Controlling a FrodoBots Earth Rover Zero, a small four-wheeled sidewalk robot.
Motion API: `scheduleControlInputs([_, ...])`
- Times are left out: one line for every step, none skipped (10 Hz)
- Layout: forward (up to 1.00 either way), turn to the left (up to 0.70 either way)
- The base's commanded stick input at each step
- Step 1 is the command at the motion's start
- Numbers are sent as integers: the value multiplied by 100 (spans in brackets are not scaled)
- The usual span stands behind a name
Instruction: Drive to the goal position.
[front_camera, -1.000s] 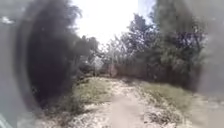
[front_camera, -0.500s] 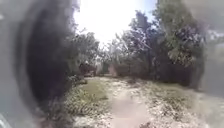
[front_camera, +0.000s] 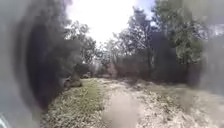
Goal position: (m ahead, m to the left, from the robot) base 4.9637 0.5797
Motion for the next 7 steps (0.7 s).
scheduleControlInputs([85,0])
scheduleControlInputs([85,0])
scheduleControlInputs([85,0])
scheduleControlInputs([85,0])
scheduleControlInputs([85,0])
scheduleControlInputs([85,0])
scheduleControlInputs([85,0])
